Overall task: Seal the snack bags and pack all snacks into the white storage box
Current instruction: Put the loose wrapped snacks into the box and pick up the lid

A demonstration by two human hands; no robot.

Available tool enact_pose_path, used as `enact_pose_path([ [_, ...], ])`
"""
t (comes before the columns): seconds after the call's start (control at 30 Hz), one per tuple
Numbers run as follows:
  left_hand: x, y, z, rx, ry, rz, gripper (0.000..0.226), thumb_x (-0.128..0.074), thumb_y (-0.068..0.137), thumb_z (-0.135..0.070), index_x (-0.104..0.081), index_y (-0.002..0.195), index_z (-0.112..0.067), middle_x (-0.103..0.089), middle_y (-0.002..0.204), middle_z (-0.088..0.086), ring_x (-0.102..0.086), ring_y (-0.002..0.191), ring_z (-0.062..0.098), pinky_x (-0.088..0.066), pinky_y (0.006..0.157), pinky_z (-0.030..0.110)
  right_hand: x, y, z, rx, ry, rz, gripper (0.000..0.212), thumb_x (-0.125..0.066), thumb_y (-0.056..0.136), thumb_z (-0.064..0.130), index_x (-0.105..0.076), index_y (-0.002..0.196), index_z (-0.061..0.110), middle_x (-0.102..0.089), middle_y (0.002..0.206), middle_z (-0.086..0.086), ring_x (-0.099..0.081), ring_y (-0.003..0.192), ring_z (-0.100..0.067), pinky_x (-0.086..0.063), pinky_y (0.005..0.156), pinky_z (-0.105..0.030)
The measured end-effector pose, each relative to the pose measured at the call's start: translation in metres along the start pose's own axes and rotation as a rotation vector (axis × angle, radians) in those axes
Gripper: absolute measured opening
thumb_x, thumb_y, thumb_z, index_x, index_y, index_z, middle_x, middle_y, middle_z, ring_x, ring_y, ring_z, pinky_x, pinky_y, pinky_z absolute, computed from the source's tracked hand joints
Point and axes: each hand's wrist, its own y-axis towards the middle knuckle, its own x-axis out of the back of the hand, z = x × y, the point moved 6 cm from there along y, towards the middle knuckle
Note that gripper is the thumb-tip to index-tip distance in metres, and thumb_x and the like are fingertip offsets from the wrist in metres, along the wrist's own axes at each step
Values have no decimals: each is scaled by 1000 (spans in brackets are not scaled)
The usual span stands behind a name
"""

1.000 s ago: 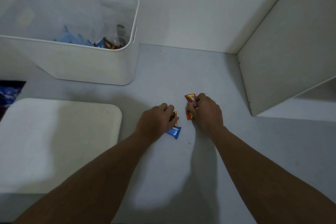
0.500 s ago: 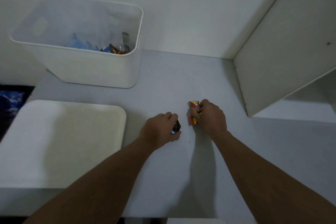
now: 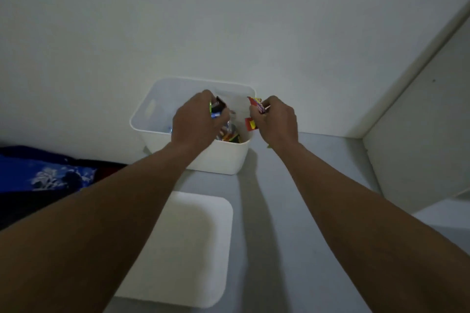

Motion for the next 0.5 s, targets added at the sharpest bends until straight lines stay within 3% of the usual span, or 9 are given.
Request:
enact_pose_path([
  [0.23, 8, 44, 63, 117, -88, 21, 29, -63, 84, -48, -51, 83, -21, -58, 80, -1, -54, 74, 21, -36, 62, 31, -67, 25, 59, 31, 145, 52, 20, -57, 91, 34, -56, 91, 14, -59, 87, 0, -57, 80, -21, -34, 62, -28],
  [0.33, -4, 52, 70, 101, -142, 87, 30, -61, 86, -48, -50, 82, -20, -58, 79, 0, -55, 73, 21, -36, 60, 31, -74, 25, 53, 6, 105, 79, 21, -54, 90, 36, -60, 95, 17, -62, 98, -1, -58, 91, -20, -41, 70, -28],
  [0.43, -21, 59, 57, 16, -143, 186, 28, -60, 88, -47, -46, 83, -22, -54, 81, -1, -54, 75, 22, -35, 62, 31, -60, 29, 40, 9, -103, 52, 29, -47, 92, 32, -65, 106, 13, -63, 112, -8, -56, 107, -27, -48, 84, -34],
  [0.5, -35, 60, 46, -45, -109, 255, 28, -58, 87, -49, -45, 84, -24, -54, 84, -1, -54, 79, 23, -41, 65, 33, -57, 31, 29, -1, -304, 165, 35, -44, 93, 27, -64, 114, 6, -62, 120, -14, -55, 114, -33, -48, 90, -38],
])
